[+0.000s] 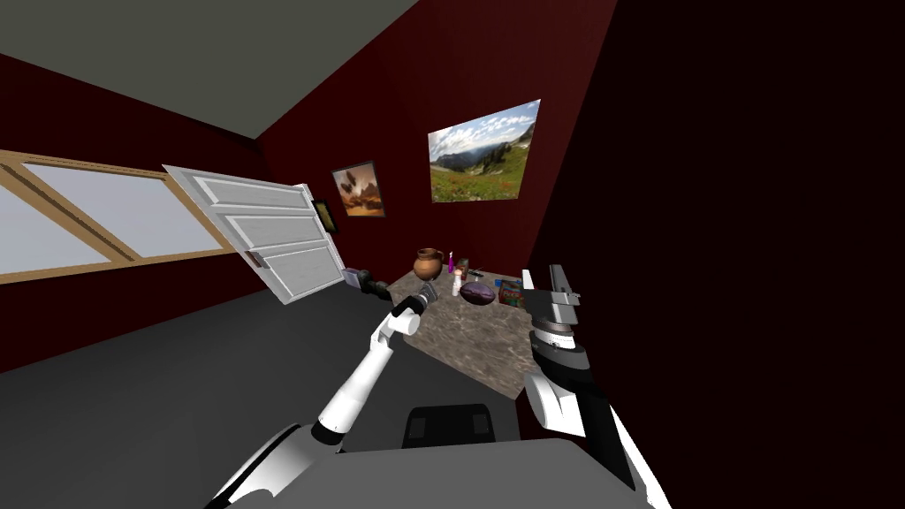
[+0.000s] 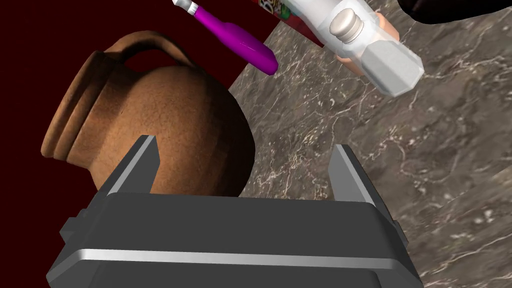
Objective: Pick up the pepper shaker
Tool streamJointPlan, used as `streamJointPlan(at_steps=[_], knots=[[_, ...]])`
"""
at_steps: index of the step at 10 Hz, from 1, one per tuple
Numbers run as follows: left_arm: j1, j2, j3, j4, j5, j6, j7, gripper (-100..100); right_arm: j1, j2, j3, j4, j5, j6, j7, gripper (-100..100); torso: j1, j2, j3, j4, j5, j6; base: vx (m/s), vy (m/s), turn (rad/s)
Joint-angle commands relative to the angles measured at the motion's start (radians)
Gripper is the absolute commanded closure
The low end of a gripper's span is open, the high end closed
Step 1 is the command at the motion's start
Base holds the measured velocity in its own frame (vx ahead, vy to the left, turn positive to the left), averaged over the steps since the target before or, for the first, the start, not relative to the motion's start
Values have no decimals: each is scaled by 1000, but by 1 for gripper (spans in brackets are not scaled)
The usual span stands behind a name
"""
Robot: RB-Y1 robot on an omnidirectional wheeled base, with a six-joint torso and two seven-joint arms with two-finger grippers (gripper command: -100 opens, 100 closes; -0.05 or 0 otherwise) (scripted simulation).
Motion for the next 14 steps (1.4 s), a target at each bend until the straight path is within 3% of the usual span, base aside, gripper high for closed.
streamJointPlan(at_steps=[1,2,4,5,6,9,11,12,14], knots=[[-35,0,-3,38,13,50,16,-100,0,0,0,0,0,0,0,0,0,0,0,0,0,0,-4,14,0],[-71,-1,-8,73,38,79,43,-100,0,0,0,0,0,0,0,0,0,0,0,0,0,0,-3,15,-2],[-89,-1,-8,100,38,103,43,-100,0,0,0,0,0,0,0,0,0,0,0,0,0,0,-2,10,-1],[-132,-3,-14,138,63,150,70,-100,0,0,0,0,0,0,0,0,0,0,0,0,0,0,1,10,-11],[-143,-3,-14,163,63,154,70,-100,0,0,0,0,0,0,0,0,0,0,0,0,0,0,1,10,-10],[-234,-5,-21,261,110,237,122,-100,0,0,0,0,0,0,0,0,0,0,0,0,0,0,5,13,-20],[-247,-5,-21,290,110,252,122,-100,0,0,0,0,0,0,0,0,0,0,0,0,0,0,5,11,-9],[-290,-5,-24,328,133,298,148,-100,0,0,0,0,0,0,0,0,0,0,0,0,0,0,5,9,-35],[-297,-5,-24,354,133,298,148,-100,0,0,0,0,0,0,0,0,0,0,0,0,0,0,6,9,-10]])
